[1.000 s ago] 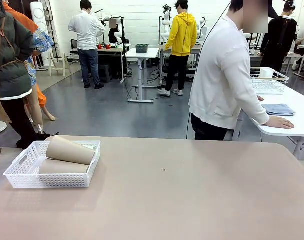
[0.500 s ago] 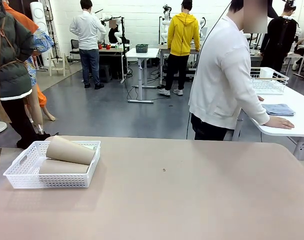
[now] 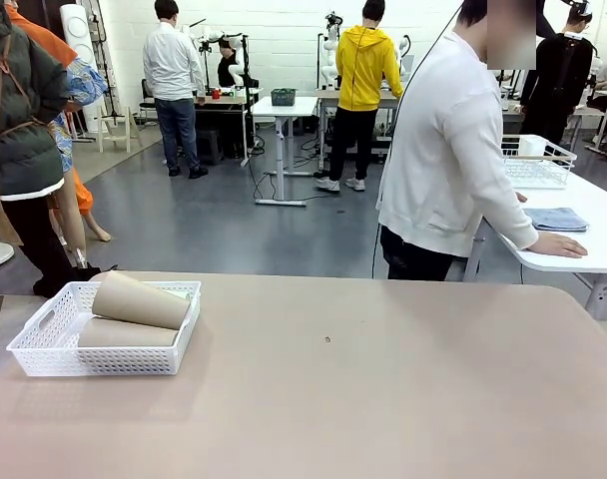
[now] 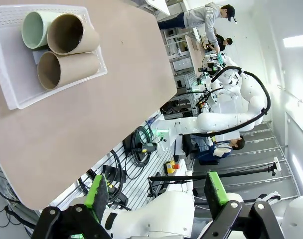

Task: Clean and organize the cups into the basket.
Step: Move the Organizing basket back to the left side of the table.

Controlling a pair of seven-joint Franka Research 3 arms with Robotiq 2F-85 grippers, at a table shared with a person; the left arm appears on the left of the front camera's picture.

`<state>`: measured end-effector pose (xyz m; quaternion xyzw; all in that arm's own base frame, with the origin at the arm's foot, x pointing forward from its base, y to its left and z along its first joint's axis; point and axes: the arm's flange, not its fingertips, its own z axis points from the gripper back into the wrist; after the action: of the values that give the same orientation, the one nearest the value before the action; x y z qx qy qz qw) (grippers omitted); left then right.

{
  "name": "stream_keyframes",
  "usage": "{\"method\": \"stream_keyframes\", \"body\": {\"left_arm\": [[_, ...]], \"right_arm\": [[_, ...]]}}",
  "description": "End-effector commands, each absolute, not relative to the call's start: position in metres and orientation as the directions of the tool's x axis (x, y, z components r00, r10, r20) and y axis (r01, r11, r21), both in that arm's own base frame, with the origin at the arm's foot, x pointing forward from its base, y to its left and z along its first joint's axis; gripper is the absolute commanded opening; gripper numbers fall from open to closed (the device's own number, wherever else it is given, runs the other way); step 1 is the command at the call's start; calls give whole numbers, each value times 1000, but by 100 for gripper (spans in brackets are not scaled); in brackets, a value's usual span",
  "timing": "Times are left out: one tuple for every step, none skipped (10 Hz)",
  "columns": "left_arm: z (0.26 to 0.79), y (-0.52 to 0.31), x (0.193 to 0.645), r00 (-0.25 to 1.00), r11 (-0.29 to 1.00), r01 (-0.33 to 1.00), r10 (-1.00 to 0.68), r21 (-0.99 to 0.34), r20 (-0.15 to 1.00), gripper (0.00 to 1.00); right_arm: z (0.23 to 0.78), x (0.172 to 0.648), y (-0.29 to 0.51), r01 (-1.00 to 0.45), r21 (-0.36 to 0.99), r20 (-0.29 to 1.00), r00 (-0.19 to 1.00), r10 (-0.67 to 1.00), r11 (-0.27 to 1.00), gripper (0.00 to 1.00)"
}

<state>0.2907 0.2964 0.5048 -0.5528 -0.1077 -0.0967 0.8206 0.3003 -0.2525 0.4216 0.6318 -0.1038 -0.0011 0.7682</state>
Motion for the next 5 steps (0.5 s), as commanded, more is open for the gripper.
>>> {"method": "stream_keyframes", "body": {"left_arm": [[508, 298, 292, 959, 370, 278, -49, -887, 280, 100], [508, 298, 292, 959, 370, 278, -49, -887, 280, 100], [508, 298, 292, 959, 370, 278, -49, -887, 280, 100], [508, 298, 292, 959, 370, 278, -49, -887, 280, 100], [508, 298, 292, 959, 370, 278, -49, -887, 280, 100]], "right_arm": [[422, 298, -250, -131, 970, 159, 979, -128, 203, 100], [422, 298, -250, -131, 970, 159, 979, -128, 203, 100], [422, 298, -250, -131, 970, 159, 979, -128, 203, 100], [422, 298, -250, -131, 970, 159, 979, -128, 203, 100], [422, 298, -250, -131, 970, 159, 979, -128, 203, 100]]}}
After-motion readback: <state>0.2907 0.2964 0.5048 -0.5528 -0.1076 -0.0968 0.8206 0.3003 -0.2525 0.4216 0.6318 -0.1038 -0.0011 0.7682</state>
